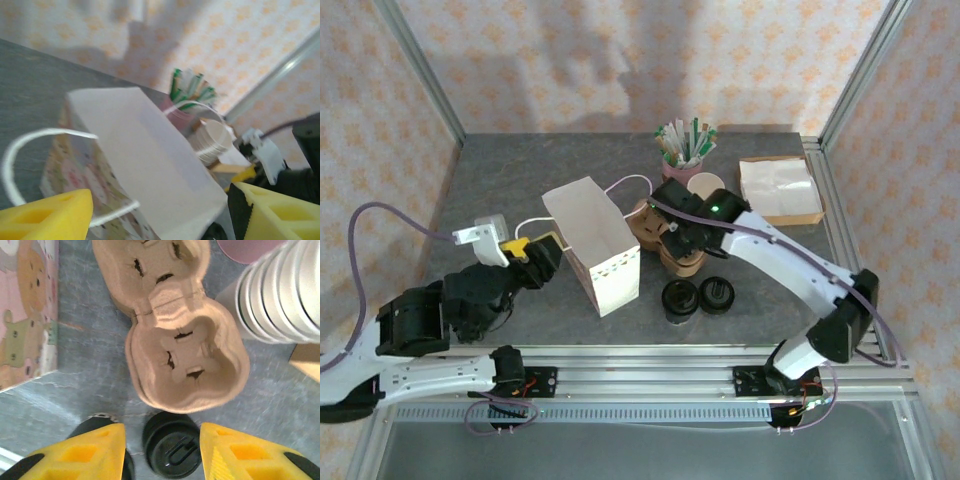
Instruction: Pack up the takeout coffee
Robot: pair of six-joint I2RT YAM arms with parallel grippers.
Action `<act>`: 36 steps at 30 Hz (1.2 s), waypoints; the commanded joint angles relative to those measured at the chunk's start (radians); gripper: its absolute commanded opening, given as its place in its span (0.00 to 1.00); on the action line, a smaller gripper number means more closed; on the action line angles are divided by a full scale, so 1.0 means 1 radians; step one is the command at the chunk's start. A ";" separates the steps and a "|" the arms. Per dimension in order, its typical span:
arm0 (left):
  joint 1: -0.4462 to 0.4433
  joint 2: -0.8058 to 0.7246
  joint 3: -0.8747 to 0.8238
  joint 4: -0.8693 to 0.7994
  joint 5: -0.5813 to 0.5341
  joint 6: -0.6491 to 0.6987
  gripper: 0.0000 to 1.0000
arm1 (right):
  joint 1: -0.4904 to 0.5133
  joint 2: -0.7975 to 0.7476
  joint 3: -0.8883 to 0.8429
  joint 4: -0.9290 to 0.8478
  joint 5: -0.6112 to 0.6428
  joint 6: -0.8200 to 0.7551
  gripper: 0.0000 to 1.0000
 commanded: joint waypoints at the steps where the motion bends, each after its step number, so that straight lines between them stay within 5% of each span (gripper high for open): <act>1: 0.159 0.050 0.017 -0.064 0.170 0.022 0.74 | -0.002 0.072 0.066 0.019 0.078 -0.190 0.46; 5: 0.376 0.044 0.022 -0.052 0.305 0.058 0.76 | -0.013 0.068 -0.032 0.180 0.067 -0.285 0.52; 11: 0.760 0.093 -0.034 0.020 0.750 0.012 0.77 | -0.071 0.071 -0.078 0.265 0.006 -0.328 0.51; 14: 0.868 0.106 -0.049 0.039 0.820 0.004 0.78 | -0.102 0.055 -0.142 0.338 -0.028 -0.355 0.50; 20: 0.978 0.144 -0.037 0.009 0.861 0.001 0.81 | -0.106 0.087 -0.157 0.371 -0.045 -0.392 0.52; 36: 1.025 0.092 -0.077 -0.031 0.822 0.013 0.86 | -0.106 0.217 -0.047 0.330 -0.025 -0.433 0.54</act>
